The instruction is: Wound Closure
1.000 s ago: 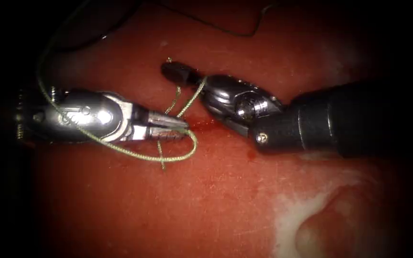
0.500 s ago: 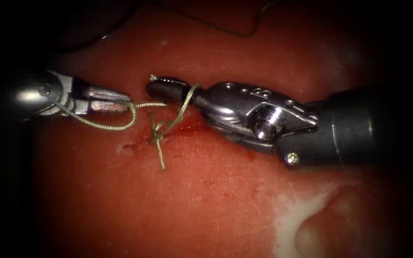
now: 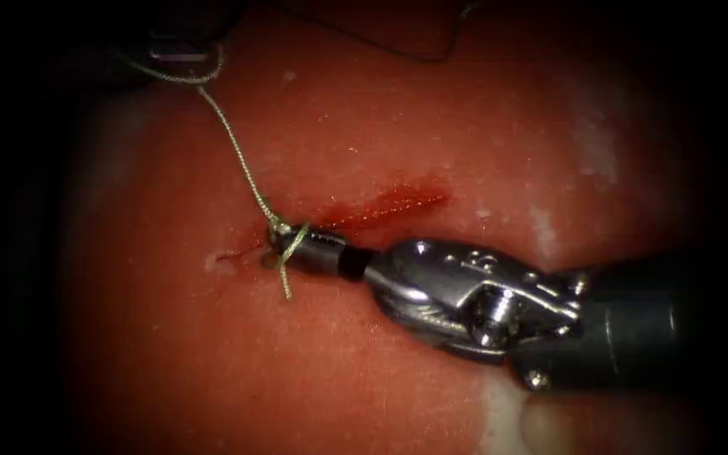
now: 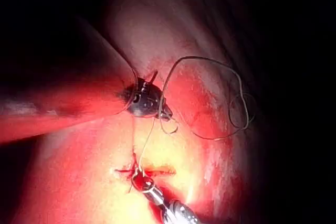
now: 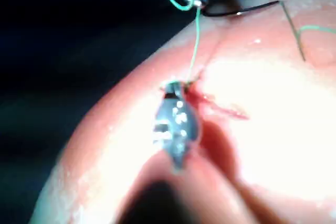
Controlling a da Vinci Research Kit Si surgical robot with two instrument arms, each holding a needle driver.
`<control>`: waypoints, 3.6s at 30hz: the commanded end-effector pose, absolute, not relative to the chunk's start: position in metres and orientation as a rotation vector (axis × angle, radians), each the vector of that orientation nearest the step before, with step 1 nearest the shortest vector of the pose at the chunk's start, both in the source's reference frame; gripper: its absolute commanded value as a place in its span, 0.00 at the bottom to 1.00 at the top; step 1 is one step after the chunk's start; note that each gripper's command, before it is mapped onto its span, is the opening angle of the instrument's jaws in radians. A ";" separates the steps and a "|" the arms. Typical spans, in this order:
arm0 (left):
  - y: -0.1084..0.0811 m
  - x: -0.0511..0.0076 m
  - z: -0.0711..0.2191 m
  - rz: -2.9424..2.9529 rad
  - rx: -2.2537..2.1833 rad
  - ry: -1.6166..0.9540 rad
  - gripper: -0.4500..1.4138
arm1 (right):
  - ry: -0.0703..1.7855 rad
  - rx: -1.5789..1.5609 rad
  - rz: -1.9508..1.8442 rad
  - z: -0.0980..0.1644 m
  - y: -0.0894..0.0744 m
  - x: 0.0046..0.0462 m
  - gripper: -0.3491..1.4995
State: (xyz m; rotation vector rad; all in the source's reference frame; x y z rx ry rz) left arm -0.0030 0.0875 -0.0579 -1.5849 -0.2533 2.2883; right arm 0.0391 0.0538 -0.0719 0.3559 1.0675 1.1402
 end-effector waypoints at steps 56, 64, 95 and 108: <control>0.101 -0.0037 -0.053 2.534 -1.250 0.030 0.05 | 1.059 0.385 1.028 -0.072 0.048 0.0405 0.28; 0.099 -0.0045 -0.060 2.412 -1.406 -0.090 0.05 | 1.089 0.343 0.926 -0.074 0.050 0.0391 0.84; 0.094 -0.0068 -0.076 2.249 -1.608 -0.267 0.05 | 1.087 0.347 0.936 -0.068 0.057 0.0454 0.94; 0.094 -0.0072 -0.078 2.225 -1.630 -0.271 0.05 | 1.095 0.369 0.900 -0.069 0.057 0.0480 0.90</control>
